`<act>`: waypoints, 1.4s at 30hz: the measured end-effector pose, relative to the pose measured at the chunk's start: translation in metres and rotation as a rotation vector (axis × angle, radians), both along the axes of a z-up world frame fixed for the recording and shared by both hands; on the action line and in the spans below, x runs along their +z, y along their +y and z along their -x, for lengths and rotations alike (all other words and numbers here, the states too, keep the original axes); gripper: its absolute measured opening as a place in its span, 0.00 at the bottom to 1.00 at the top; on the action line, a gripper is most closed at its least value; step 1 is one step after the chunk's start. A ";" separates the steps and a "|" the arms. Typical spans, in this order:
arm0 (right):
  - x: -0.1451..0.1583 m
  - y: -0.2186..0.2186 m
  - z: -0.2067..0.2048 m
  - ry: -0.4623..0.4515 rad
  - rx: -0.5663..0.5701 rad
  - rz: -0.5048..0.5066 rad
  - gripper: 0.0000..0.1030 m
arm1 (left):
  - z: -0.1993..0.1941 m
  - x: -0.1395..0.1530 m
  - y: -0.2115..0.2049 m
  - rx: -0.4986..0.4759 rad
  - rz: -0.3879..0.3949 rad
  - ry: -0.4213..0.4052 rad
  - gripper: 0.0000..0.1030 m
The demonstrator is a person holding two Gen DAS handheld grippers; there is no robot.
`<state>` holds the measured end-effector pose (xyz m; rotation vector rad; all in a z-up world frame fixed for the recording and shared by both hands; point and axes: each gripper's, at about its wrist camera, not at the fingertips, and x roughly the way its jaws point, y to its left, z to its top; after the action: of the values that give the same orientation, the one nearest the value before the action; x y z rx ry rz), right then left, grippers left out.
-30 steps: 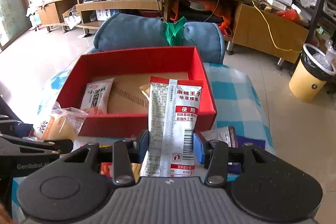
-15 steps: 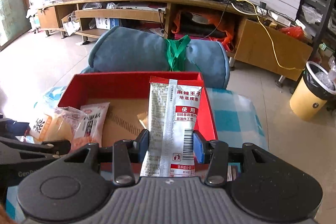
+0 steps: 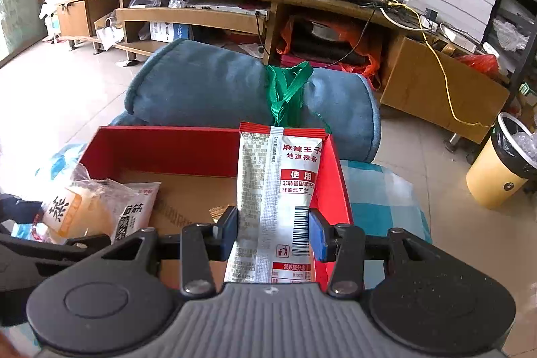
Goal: Organize snacks
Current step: 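Open both grippers to drop the cake and spicy packet into the red box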
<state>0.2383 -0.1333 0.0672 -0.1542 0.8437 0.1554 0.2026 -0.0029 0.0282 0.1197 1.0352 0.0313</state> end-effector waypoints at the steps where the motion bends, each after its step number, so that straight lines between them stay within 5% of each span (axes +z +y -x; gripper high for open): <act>1: -0.001 0.001 -0.002 0.001 0.001 0.001 0.42 | -0.001 -0.001 0.000 0.000 -0.001 0.000 0.63; 27: -0.045 0.009 -0.030 0.092 0.013 0.022 0.42 | -0.020 -0.029 -0.007 0.010 -0.025 0.062 0.64; 42: -0.043 0.008 -0.030 0.086 0.000 0.042 0.45 | -0.018 -0.024 -0.010 0.009 -0.068 0.019 0.70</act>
<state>0.2680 -0.1249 0.0240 -0.1875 0.9329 0.1453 0.2207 -0.0126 0.0040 0.1778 1.0542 0.0734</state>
